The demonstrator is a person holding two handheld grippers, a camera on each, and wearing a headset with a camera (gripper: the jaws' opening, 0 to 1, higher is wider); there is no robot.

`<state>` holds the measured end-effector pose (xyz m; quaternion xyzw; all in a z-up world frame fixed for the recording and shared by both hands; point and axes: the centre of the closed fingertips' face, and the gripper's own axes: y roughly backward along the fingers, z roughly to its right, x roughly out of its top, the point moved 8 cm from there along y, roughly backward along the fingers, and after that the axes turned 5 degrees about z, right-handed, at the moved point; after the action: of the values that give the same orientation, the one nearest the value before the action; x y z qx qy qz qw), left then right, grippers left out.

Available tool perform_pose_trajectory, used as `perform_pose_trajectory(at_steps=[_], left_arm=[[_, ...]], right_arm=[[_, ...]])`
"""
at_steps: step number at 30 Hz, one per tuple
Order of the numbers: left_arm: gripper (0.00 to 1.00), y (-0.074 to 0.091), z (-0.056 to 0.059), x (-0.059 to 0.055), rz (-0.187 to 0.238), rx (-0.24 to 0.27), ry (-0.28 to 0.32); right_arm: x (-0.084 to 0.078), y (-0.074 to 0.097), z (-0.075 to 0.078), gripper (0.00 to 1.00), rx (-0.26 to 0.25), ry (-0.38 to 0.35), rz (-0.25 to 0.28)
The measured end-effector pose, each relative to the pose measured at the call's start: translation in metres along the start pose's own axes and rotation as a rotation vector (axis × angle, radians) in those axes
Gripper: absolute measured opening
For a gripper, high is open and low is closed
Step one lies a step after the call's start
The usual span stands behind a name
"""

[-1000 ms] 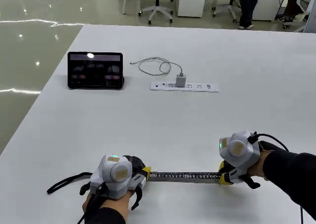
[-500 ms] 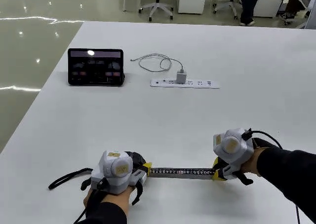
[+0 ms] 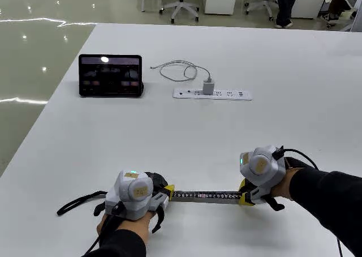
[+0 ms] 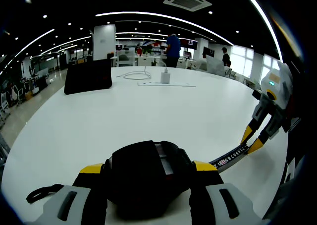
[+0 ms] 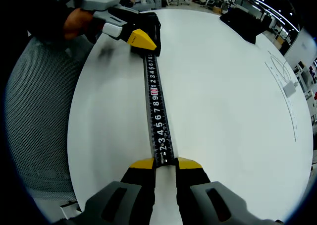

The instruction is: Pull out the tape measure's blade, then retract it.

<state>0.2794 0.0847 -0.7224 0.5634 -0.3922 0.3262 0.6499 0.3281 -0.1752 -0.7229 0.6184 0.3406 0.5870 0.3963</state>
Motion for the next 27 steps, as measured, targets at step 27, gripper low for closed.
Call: perform_pose_trajectory(at_steps=[27], left_arm=[[0.64, 0.000, -0.001, 0.000, -0.002, -0.005, -0.001]], right_arm=[[0.014, -0.008, -0.007, 0.11, -0.011, -0.016, 0.032]])
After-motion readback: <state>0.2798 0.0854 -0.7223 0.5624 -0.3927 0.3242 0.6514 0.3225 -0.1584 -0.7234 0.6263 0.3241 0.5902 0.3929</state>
